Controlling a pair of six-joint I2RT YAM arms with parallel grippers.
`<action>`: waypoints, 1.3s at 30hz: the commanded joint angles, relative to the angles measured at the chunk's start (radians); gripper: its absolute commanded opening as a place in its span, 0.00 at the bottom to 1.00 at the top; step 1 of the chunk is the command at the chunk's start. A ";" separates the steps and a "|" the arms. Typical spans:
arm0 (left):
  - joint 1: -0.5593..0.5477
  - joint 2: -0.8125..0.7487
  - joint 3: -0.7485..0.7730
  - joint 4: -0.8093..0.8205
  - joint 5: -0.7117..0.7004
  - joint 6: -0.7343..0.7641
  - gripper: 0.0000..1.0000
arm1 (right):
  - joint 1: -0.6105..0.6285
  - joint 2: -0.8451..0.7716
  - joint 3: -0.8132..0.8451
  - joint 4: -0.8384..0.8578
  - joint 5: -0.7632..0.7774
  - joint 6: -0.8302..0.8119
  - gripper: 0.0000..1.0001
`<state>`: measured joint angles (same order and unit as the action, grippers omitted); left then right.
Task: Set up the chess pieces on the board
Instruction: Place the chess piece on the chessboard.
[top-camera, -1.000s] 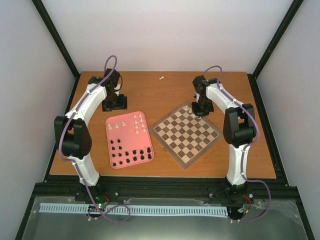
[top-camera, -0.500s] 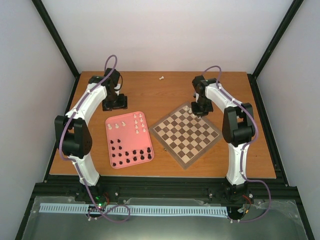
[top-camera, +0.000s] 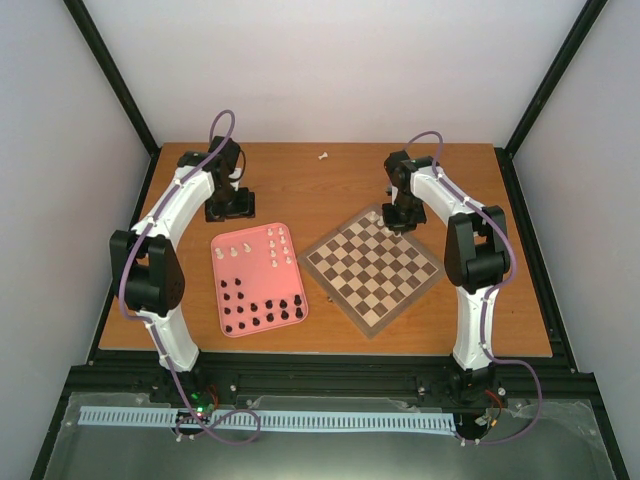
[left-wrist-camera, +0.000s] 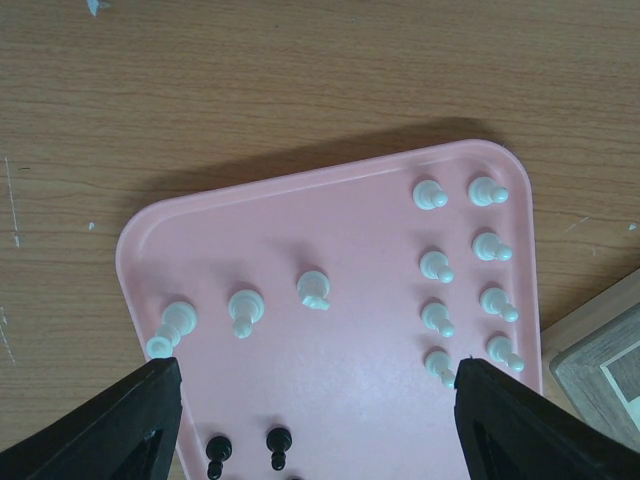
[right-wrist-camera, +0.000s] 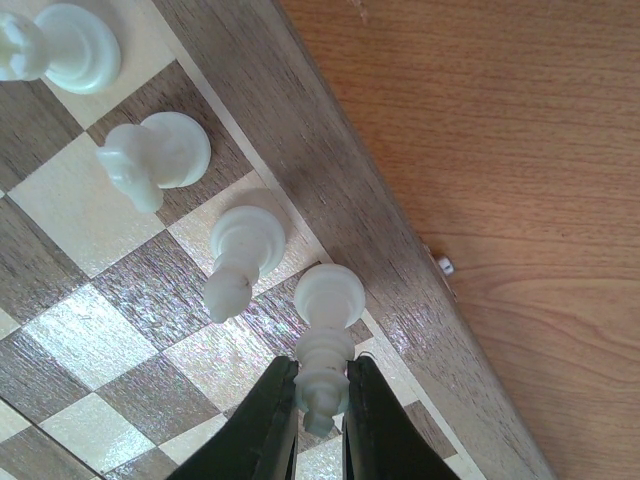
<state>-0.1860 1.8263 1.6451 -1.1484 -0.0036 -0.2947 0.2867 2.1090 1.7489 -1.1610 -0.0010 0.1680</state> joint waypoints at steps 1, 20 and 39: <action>0.008 0.014 0.040 -0.006 0.009 0.017 0.77 | -0.003 -0.001 -0.004 -0.009 -0.014 -0.007 0.08; 0.008 0.021 0.038 -0.002 0.012 0.015 0.77 | 0.004 -0.038 -0.050 -0.001 -0.017 0.005 0.08; 0.008 0.012 0.023 0.002 0.015 0.016 0.77 | 0.018 -0.039 -0.063 0.010 -0.030 0.010 0.15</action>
<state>-0.1860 1.8393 1.6451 -1.1481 0.0063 -0.2939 0.2935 2.0789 1.7004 -1.1431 -0.0166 0.1734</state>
